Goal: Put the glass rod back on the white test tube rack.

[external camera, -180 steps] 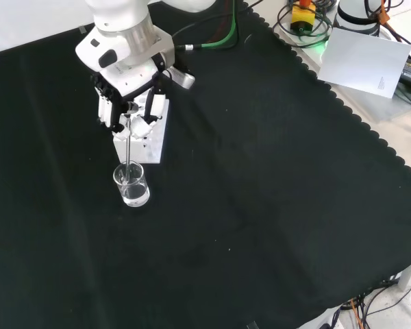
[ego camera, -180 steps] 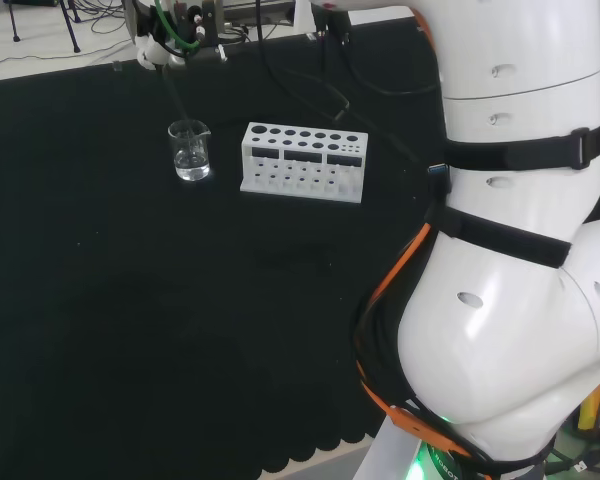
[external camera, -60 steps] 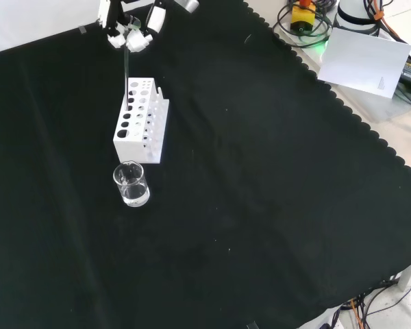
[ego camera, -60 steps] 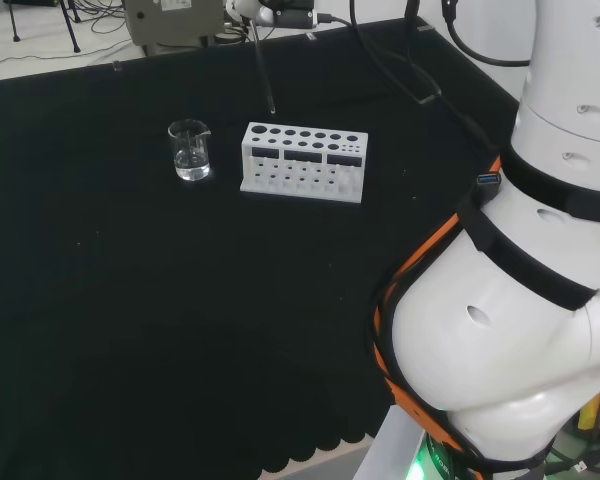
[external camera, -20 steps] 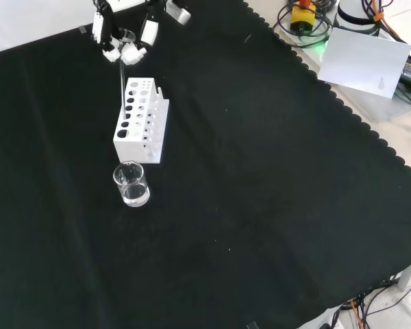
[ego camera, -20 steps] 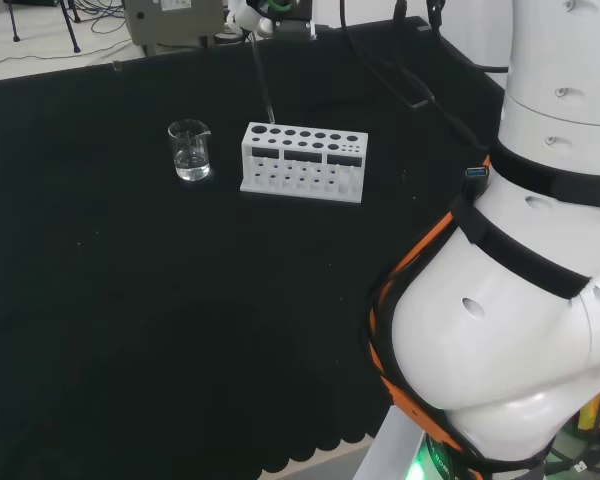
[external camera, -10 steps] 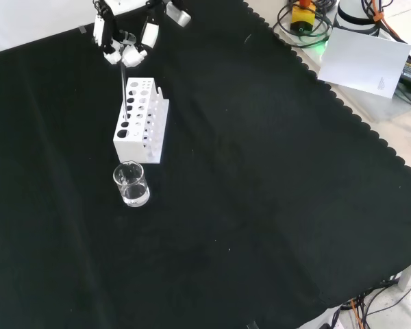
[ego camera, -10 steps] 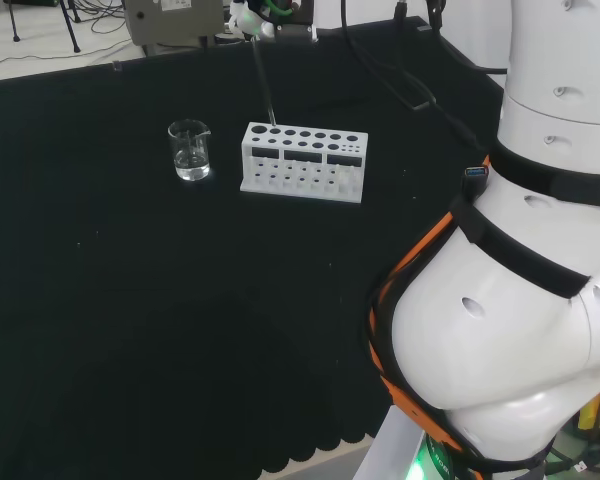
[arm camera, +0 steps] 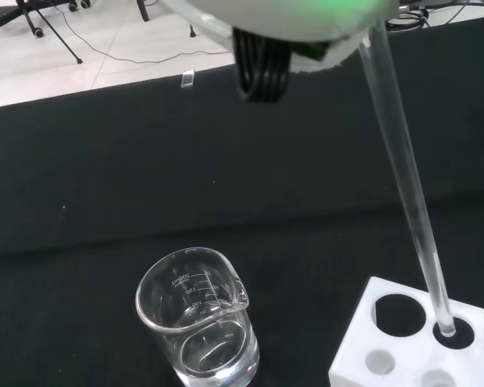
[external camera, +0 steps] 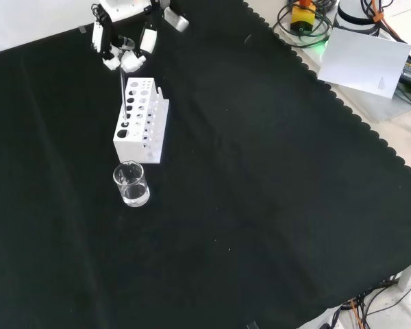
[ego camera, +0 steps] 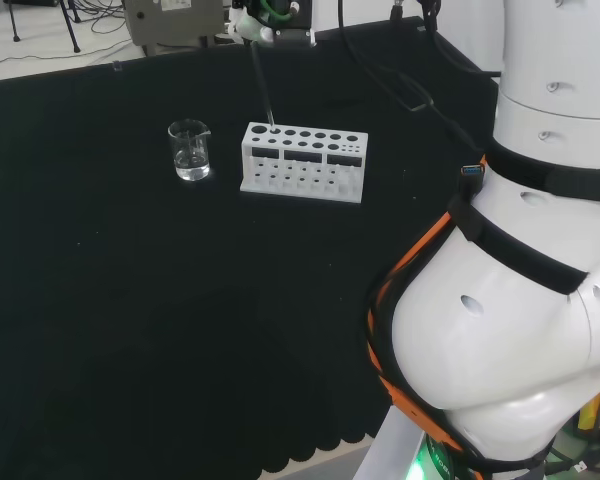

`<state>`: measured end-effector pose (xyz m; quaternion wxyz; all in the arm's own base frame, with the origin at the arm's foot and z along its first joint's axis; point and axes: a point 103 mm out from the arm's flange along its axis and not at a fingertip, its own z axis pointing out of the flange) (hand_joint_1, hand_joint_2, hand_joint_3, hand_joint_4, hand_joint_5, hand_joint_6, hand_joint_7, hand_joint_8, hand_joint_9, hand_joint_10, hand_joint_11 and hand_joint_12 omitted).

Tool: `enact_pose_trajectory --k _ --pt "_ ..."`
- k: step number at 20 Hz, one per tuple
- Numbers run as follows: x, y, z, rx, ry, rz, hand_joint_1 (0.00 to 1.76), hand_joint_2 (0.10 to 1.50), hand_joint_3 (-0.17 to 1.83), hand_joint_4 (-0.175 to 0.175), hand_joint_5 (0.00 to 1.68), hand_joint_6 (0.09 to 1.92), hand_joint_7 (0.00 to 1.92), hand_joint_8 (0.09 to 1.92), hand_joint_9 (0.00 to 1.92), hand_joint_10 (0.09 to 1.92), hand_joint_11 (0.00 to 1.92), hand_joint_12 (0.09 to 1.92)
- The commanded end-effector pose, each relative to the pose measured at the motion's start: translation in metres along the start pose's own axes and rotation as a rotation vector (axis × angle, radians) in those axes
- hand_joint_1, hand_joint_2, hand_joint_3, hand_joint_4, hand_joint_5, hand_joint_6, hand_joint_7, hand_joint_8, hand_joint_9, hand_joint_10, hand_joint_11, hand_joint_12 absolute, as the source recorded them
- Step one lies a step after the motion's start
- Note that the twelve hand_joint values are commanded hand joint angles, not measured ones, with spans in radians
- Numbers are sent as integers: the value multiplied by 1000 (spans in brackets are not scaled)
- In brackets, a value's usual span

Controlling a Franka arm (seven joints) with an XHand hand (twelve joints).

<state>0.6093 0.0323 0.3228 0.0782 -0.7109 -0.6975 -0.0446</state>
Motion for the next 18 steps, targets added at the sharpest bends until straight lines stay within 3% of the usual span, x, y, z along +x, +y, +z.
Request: enact_pose_trajectory --k 1,18 --pt "1 6 6 10 -2 -9 1303 704 729 -175 1129 670 1117 1266 1651 908 1627 736" --pt "-25 17 30 37 -8 28 1303 704 729 -175 1128 670 1118 1265 1652 908 1626 736"
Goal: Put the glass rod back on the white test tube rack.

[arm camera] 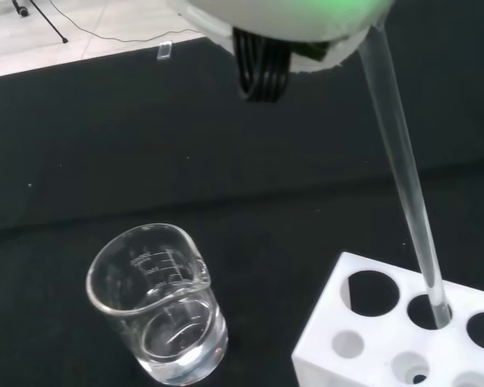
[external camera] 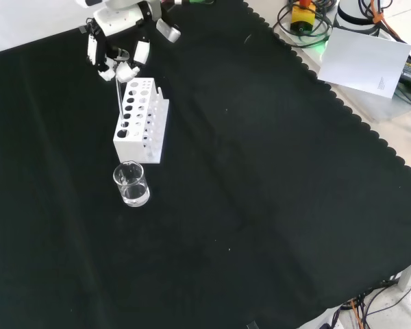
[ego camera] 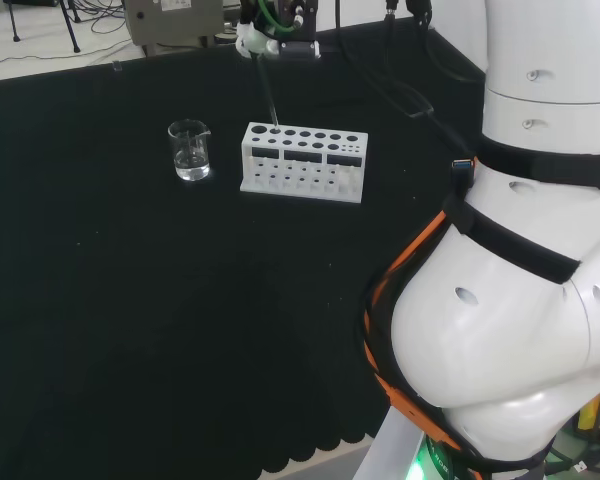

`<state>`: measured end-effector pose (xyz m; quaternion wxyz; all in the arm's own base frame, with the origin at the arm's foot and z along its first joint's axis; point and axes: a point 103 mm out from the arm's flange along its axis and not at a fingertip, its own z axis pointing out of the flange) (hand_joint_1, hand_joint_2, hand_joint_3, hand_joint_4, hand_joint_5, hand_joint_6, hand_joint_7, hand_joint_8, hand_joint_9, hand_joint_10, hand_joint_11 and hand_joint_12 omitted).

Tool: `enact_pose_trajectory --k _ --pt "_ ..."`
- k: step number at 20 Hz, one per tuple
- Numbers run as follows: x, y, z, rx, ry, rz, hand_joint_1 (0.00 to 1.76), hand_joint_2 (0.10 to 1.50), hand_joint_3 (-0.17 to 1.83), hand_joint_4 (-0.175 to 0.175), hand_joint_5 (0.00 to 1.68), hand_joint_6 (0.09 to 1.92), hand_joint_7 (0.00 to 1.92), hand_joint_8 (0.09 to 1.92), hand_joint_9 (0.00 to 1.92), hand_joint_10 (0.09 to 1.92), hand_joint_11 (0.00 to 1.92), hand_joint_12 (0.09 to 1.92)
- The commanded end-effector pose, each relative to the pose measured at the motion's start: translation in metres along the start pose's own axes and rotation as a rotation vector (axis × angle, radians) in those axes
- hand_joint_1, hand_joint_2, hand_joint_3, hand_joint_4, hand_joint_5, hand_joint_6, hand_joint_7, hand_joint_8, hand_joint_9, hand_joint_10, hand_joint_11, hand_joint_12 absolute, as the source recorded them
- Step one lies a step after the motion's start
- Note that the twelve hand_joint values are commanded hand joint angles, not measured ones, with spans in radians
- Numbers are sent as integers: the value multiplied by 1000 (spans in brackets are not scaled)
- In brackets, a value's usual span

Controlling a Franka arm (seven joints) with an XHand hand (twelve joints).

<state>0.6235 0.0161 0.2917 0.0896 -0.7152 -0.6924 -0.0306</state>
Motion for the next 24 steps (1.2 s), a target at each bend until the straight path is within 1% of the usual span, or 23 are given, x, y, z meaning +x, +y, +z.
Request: enact_pose_trajectory --k 1,13,18,24 --pt "-6 2 5 4 -1 12 1303 704 729 -175 1129 670 1118 1265 1652 908 1626 736" --pt "-12 9 20 9 7 22 1303 702 732 -175 1130 670 1118 1265 1652 908 1626 736" --pt "-28 15 36 11 24 41 1303 701 733 -175 1130 670 1119 1264 1653 909 1627 737" --pt "-43 12 33 8 29 66 1303 700 735 -175 1130 670 1119 1264 1654 909 1627 738"
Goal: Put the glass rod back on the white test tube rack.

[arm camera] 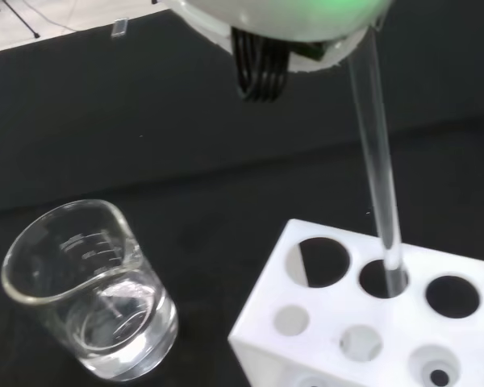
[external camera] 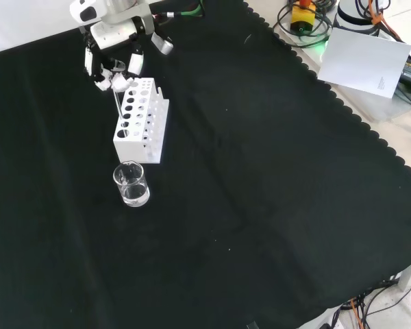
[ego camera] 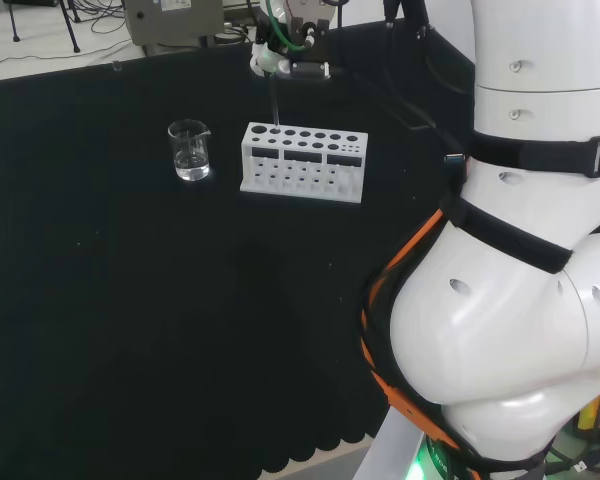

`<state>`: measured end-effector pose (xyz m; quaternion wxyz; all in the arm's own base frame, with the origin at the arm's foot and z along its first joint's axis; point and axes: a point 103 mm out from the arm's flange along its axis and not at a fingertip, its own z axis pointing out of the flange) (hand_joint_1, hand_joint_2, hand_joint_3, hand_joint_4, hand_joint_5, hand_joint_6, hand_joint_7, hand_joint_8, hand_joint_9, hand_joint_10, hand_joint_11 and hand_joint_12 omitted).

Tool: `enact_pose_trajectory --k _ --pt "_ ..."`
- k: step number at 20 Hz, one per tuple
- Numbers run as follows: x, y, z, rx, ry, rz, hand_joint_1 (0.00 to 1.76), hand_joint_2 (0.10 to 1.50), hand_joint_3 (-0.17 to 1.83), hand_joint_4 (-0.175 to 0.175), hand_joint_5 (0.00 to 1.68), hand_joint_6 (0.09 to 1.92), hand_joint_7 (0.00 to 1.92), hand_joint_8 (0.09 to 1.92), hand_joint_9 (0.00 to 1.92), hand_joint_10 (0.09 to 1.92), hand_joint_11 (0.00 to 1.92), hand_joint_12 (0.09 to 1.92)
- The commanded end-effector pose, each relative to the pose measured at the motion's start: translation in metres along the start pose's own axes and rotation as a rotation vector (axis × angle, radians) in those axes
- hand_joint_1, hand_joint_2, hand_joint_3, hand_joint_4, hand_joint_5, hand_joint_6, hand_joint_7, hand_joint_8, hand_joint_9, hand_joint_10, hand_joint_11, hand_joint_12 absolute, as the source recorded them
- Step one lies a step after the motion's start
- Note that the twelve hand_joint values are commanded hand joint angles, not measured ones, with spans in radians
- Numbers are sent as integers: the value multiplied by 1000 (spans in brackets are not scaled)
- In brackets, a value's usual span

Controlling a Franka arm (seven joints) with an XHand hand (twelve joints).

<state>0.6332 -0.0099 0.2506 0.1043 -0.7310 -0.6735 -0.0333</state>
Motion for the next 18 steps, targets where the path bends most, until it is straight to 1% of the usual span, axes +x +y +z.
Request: enact_pose_trajectory --k 1,4,11,14,16,18 --pt "-13 -2 -4 -7 3 20 1303 700 735 -175 1130 670 1119 1264 1654 909 1627 738" --pt "-17 -1 -9 -10 1 26 1303 700 735 -175 1130 670 1119 1264 1654 909 1627 739" --pt "-13 -1 -5 9 -4 15 1303 700 735 -175 1130 671 1120 1264 1655 909 1627 740" --pt "-12 -2 -4 16 3 8 1304 693 745 -175 1131 675 1127 1256 1661 908 1631 740" --pt "-12 -3 -5 21 6 6 1306 675 768 -175 1134 682 1147 1230 1678 899 1640 736" --pt "-12 -4 -7 25 13 3 1310 652 774 -175 1154 657 1199 1133 1708 866 1663 711"
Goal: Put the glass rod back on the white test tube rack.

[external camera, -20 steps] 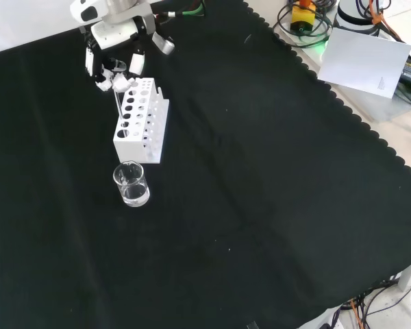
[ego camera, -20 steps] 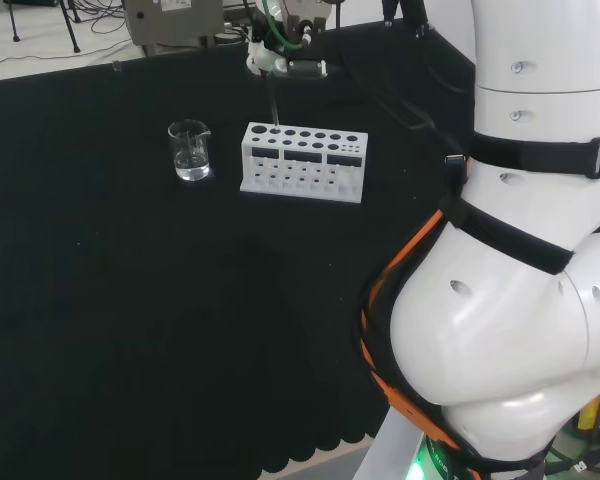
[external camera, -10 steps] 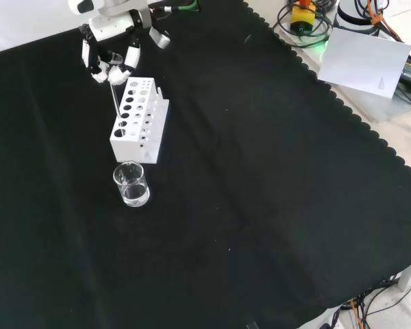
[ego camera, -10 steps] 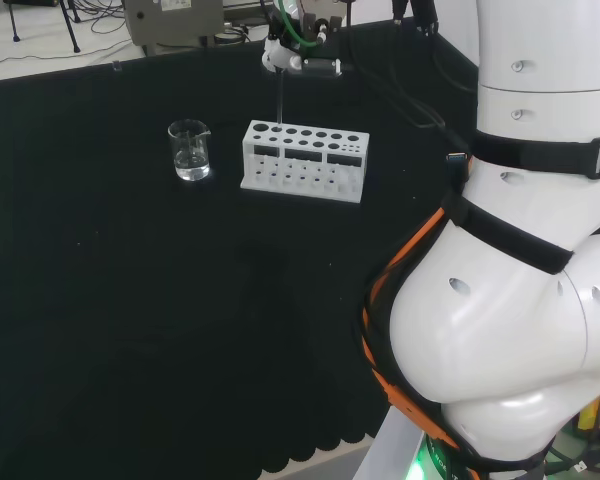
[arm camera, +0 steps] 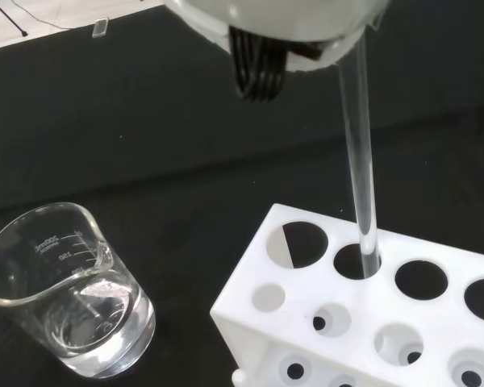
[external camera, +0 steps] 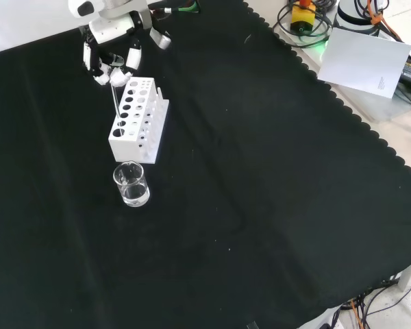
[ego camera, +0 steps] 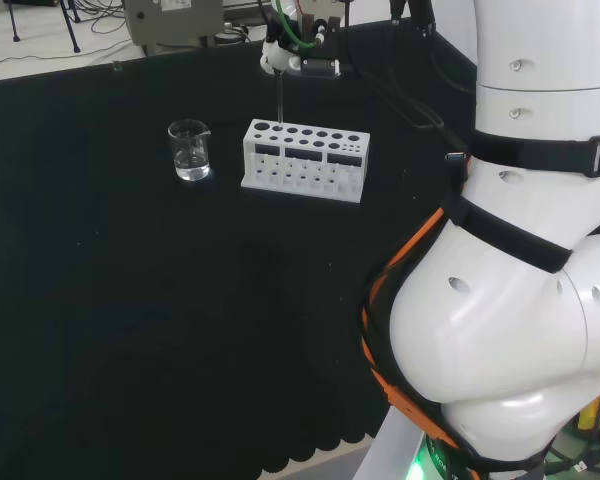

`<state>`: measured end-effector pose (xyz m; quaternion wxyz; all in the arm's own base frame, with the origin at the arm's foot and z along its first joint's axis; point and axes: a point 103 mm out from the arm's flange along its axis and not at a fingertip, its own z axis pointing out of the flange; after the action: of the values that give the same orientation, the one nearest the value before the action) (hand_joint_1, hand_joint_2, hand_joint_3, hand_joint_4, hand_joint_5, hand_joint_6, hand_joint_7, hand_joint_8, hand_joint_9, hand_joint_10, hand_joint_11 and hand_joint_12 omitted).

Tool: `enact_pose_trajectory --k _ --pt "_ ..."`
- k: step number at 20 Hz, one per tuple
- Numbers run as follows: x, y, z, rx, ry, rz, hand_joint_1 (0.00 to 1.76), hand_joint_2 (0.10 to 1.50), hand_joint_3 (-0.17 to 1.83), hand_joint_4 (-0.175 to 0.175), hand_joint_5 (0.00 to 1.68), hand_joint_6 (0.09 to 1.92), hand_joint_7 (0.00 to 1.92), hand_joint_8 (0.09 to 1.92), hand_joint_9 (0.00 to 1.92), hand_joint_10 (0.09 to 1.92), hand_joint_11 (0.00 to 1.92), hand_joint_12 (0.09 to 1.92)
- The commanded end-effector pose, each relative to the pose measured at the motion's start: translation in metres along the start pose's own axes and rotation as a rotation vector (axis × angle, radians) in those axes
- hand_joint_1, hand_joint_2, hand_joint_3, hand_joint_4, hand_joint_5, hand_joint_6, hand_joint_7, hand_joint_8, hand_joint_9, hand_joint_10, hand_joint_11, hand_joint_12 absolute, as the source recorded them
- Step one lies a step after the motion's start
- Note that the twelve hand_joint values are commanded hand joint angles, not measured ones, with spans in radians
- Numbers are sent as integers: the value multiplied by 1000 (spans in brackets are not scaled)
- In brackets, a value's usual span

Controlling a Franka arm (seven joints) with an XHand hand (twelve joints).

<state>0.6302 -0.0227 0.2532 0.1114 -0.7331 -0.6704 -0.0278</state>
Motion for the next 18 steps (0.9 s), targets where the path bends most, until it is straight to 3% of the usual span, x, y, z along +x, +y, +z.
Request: enact_pose_trajectory --k 1,5,9,18 --pt "0 -2 -3 10 17 -6 1314 636 773 -175 1169 640 1241 1046 1727 841 1679 693" --pt "-1 -6 -8 8 8 -9 1288 576 784 -175 1248 650 1377 674 1805 736 1751 633" --pt "1 -9 -14 2 1 -14 1338 375 931 -175 1043 724 1225 675 1850 622 1833 676" --pt "10 -16 -23 -1 4 -38 1344 345 943 -175 952 764 1142 695 1874 566 1903 723"
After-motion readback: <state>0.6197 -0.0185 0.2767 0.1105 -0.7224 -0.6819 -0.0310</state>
